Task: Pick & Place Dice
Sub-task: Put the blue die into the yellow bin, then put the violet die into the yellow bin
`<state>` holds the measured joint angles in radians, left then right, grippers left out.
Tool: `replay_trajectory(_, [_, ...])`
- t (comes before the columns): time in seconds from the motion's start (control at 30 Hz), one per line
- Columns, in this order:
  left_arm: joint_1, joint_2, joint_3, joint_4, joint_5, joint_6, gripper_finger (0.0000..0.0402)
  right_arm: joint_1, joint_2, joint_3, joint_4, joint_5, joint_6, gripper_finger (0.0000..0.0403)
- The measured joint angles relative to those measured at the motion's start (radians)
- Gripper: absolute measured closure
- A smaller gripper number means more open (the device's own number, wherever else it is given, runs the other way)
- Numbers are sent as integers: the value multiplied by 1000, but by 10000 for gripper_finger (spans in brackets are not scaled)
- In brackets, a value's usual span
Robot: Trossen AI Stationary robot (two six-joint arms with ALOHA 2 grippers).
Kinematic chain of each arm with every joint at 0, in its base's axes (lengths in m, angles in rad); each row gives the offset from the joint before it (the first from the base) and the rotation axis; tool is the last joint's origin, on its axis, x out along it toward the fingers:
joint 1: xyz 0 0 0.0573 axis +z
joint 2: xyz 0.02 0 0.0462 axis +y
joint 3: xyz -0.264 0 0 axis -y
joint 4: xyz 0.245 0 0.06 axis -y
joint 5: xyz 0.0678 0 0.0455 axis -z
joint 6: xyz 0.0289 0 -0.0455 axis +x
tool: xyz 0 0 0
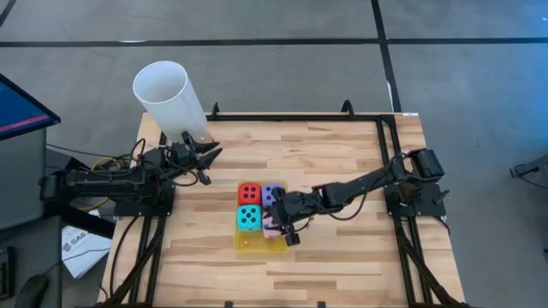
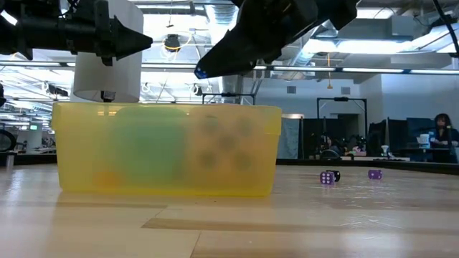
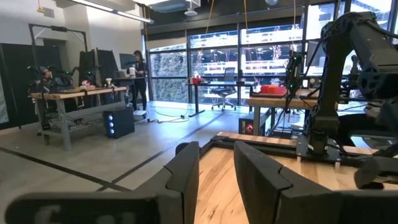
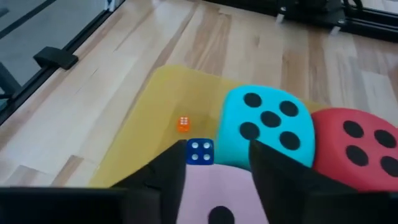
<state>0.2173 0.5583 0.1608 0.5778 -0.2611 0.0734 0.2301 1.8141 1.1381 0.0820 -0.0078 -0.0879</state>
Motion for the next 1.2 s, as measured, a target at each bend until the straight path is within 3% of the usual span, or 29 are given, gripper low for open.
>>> replay_trajectory(0.27, [0,0,0,0,0,0,312,-2,15,0,4,-14,-25,191])
replay_trajectory(0.87, [0,0,0,0,0,0,312,-31,39,0,-82,-33,-2,203])
replay_trajectory(1.2, [0,0,0,2,0,0,312,-29,-120,26,-257,-18,-12,235])
